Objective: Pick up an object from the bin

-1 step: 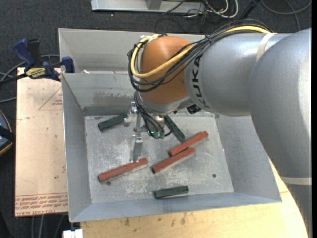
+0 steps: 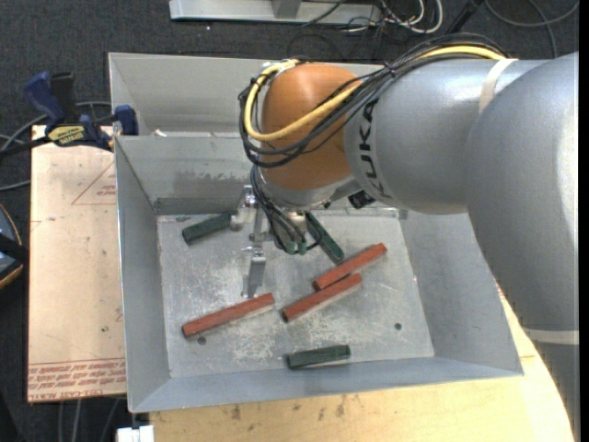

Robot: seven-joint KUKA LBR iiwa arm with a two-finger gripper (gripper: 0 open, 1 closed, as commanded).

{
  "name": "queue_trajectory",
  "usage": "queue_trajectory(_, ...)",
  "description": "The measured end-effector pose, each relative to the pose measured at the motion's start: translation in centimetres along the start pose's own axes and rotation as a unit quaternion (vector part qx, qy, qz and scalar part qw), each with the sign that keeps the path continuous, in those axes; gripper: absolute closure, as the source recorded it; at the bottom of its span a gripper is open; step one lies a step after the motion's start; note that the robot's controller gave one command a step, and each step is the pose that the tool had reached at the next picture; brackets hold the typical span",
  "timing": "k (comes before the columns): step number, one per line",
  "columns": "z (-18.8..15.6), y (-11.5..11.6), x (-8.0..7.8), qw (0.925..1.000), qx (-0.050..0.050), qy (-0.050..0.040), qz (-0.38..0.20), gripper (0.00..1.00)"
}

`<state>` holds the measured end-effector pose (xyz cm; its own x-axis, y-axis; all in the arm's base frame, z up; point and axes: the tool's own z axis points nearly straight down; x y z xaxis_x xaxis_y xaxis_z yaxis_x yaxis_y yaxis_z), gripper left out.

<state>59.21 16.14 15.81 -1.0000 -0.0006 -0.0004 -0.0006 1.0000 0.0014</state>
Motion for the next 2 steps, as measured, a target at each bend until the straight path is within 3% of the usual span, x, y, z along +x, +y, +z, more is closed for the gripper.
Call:
queue_trajectory(1,4.6,0.8,1.6,0.9984,0.000,-0.0017,-0.057,0.00)
queue_trajectory(2,7.0,0.9,2.4,0.9964,0.000,0.0019,-0.084,0.00)
